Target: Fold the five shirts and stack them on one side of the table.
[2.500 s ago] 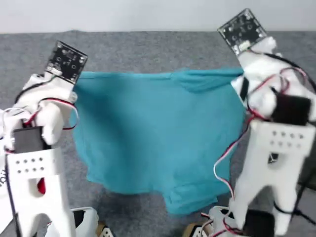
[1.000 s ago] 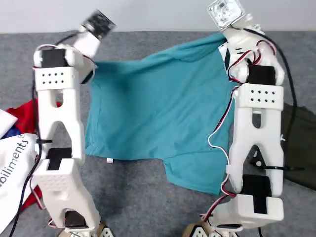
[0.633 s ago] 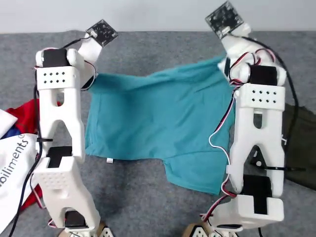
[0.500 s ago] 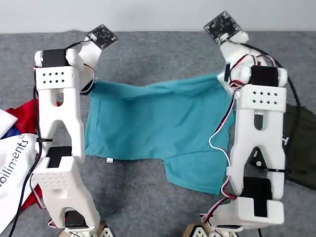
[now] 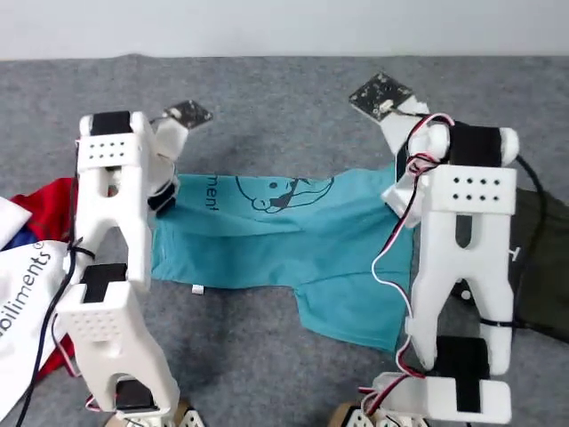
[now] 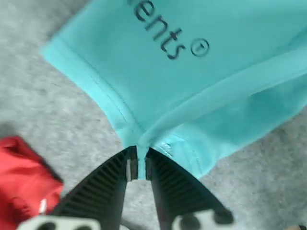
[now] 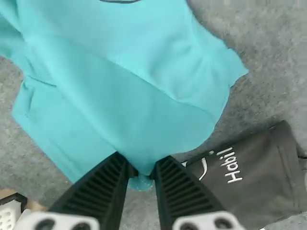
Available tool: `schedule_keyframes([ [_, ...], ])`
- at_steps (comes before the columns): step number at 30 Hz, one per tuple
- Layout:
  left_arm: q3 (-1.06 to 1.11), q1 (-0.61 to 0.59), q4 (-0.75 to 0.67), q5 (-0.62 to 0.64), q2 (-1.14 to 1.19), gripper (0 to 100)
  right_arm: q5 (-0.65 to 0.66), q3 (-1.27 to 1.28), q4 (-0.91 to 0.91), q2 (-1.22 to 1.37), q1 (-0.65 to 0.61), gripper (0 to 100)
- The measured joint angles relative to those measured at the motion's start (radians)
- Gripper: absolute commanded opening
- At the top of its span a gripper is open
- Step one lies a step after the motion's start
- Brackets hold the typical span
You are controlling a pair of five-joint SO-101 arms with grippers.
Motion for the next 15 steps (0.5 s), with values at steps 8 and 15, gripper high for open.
schedule_keyframes([
  [8, 0.097, 0.000, 0.000, -0.021, 0.000, 1, 0.000, 0.242, 0.000, -0.138, -0.017, 1.0],
  [15, 0.175, 0.000, 0.000, -0.025, 0.000, 1, 0.000, 0.417, 0.000, -0.275, -0.041, 1.0],
])
